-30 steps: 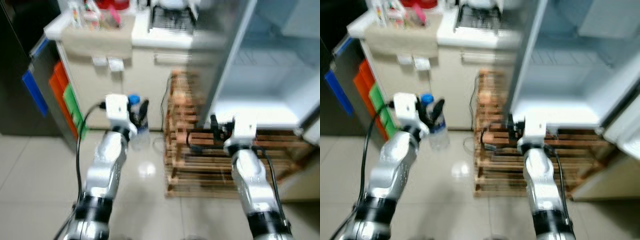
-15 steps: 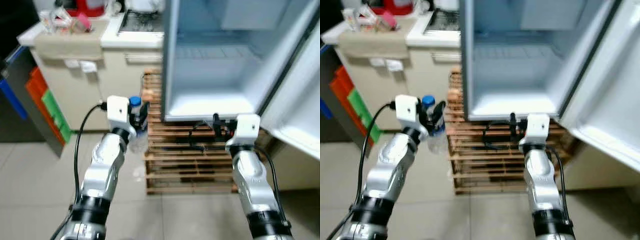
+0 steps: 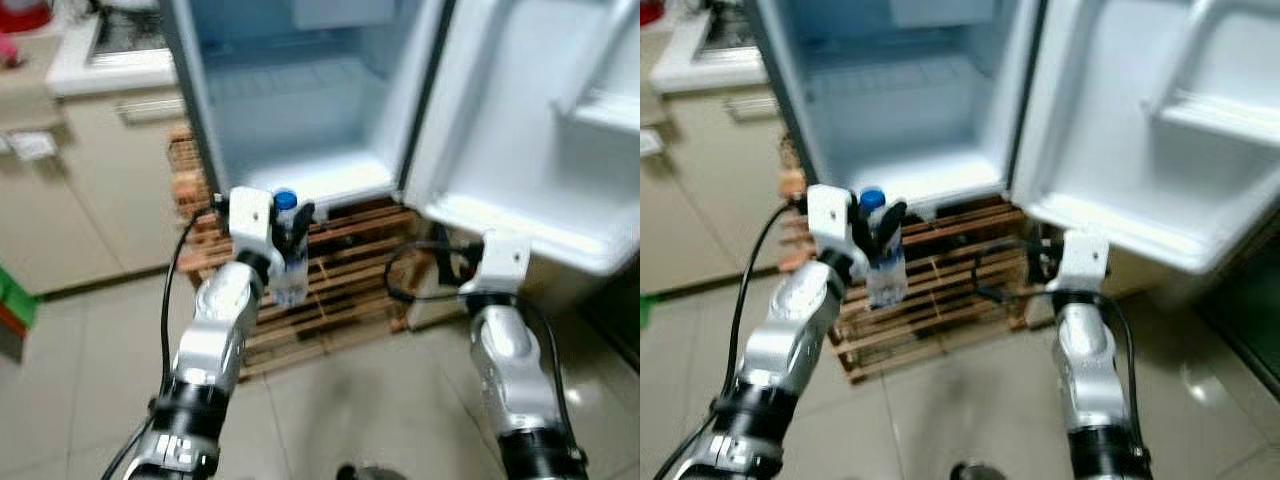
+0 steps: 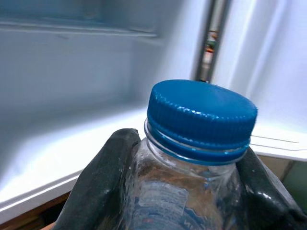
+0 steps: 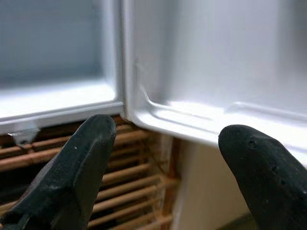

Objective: Restocking fridge

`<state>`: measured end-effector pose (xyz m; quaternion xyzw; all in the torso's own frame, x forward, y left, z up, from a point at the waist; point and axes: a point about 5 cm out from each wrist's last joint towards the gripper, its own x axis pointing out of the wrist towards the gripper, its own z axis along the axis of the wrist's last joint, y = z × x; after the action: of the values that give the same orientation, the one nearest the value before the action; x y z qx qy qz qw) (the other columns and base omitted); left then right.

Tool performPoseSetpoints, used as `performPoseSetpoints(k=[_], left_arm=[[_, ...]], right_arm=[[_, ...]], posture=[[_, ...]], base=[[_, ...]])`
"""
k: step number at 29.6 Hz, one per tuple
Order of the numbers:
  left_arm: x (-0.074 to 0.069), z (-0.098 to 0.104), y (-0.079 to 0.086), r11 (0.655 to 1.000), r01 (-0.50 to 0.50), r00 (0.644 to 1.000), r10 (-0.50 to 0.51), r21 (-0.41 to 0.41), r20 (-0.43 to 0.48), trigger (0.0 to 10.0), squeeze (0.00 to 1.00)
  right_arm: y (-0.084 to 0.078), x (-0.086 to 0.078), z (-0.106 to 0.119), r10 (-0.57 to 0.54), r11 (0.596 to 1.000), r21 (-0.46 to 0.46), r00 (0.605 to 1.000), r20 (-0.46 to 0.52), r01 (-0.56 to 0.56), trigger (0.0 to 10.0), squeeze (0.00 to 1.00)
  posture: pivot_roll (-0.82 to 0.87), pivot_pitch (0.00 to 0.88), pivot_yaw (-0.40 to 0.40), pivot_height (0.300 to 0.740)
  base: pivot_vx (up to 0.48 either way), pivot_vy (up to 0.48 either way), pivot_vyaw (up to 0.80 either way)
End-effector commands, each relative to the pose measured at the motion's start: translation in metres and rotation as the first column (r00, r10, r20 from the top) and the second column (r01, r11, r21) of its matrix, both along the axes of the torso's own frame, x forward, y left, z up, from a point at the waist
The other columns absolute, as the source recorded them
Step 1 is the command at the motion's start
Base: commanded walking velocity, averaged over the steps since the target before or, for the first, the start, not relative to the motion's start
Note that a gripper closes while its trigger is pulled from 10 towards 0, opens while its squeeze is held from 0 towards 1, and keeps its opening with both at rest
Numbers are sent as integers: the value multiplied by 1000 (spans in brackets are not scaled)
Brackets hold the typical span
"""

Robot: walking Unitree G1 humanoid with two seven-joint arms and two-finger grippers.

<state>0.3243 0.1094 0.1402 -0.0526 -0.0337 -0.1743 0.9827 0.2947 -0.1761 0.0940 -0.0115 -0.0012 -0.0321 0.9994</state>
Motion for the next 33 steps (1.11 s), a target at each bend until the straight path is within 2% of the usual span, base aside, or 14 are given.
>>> performPoseSetpoints(k=[1,14,19,24,31,32,33], left_arm=[[3,8,0,1000,5,999,-5,-2,38,10000,0],[7,15,-4,1000,17,997,-16,-10,73,10000,0],[5,17,-10,998,58,994,-58,4,97,10000,0],[5,17,-12,994,106,991,-103,-34,83,10000,0],[6,7,0,999,-16,999,17,-36,32,10000,0],[3,4,11,992,-100,995,101,-75,3,10000,0],[2,4,16,986,-137,990,138,-90,2,10000,0]], right_arm=[[-1,1,5,-9,1000,0,1000,19,9,10000,0],[-17,-7,11,-56,998,-32,997,51,58,10000,0],[-20,-10,12,-58,995,-80,996,71,64,10000,0],[-21,-11,8,-78,996,-41,996,48,80,10000,0],[-24,-15,6,-79,995,-58,996,41,82,10000,0],[-23,-19,9,-75,995,-55,996,58,78,10000,0],[-21,-20,12,-67,996,-56,995,70,71,10000,0]], posture=[[-110,0,23,736],[-134,0,17,736],[-134,0,17,736],[-149,0,27,736],[-151,0,25,736],[-152,0,27,736],[-152,0,27,736]], base=[[0,0,-681],[0,0,-668],[0,0,-655],[0,0,-656],[0,0,-637],[0,0,0],[0,0,0]])
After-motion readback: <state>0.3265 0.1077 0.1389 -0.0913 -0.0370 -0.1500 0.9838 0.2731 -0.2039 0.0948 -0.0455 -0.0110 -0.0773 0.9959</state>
